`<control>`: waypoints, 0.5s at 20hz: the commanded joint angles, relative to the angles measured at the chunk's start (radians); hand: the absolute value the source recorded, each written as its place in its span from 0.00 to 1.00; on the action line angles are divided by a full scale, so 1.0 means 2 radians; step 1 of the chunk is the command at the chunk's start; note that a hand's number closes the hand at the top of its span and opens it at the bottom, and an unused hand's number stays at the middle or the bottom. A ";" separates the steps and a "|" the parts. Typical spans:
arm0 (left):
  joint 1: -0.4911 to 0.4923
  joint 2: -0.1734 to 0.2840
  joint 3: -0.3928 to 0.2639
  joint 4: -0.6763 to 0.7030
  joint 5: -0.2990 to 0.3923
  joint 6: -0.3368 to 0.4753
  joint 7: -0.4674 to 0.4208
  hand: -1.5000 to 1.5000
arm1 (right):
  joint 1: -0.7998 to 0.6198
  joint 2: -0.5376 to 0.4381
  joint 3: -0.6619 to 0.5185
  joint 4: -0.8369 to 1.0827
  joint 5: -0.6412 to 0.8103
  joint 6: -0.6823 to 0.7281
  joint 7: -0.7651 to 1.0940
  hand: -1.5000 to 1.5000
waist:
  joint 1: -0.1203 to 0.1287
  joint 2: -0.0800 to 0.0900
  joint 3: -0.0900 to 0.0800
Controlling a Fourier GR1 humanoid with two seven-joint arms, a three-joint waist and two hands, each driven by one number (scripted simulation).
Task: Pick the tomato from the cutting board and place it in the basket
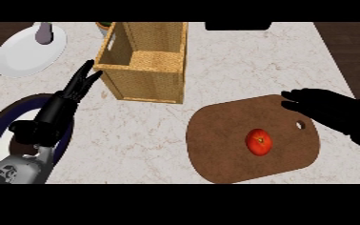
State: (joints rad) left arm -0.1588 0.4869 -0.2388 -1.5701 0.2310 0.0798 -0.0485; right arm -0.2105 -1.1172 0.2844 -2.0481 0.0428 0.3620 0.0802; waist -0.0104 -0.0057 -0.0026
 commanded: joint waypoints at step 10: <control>-0.008 -0.037 0.021 0.000 -0.040 -0.017 0.016 0.50 | 0.096 0.002 -0.170 -0.018 -0.034 0.134 -0.033 0.00 | -0.002 0.001 0.001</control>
State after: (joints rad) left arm -0.1597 0.4445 -0.1994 -1.5691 0.1880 0.0428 -0.0297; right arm -0.0929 -1.1533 0.0276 -2.0590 -0.0502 0.5915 0.0382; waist -0.0117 -0.0037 -0.0001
